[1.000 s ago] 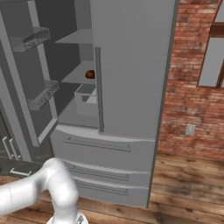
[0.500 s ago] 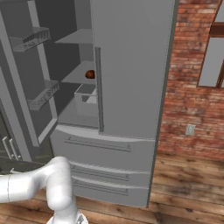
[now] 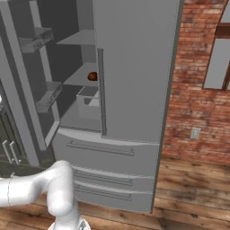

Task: Place the steak on the counter behind the older steak on the same shelf of the fridge to maintain FIFO order. Close the fridge door when finished.

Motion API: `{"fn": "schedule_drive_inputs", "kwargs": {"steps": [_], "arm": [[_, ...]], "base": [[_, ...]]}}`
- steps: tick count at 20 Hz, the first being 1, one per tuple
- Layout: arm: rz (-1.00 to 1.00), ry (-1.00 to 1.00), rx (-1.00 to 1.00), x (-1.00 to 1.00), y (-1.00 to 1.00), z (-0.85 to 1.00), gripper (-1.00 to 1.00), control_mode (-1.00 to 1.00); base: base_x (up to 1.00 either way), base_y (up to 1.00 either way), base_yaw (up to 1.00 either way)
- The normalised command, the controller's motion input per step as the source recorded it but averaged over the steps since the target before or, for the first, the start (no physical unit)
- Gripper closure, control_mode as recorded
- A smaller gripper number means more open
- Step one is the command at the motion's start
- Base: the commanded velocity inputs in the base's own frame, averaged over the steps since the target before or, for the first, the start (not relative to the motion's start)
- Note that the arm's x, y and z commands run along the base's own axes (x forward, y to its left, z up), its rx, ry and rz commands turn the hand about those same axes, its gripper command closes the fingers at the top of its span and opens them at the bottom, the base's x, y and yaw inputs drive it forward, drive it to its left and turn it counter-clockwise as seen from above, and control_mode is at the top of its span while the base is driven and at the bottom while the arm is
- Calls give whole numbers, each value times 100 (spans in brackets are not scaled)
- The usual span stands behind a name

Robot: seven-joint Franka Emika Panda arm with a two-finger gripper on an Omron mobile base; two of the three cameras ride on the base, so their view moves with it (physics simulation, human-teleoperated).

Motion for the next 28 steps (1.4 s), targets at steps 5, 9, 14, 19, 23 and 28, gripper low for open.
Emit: {"fn": "schedule_drive_inputs", "kwargs": {"steps": [5, 9, 14, 19, 23, 28], "arm": [[0, -5, 14, 0, -100, 0, -100, -100], [2, -9, 15, -3, -100, 0, -100, -100], [5, -8, 14, 0, -99, 0, -100, -100], [10, -12, 14, 25, -58, 4, -100, -100], [13, -15, 14, 66, -8, 16, -100, -100], [12, -14, 13, 73, 0, 16, -100, -100]], "base": [[0, 0, 0], [0, 0, 0], [0, 0, 0], [0, 0, 0], [0, 0, 0], [0, 0, 0]]}}
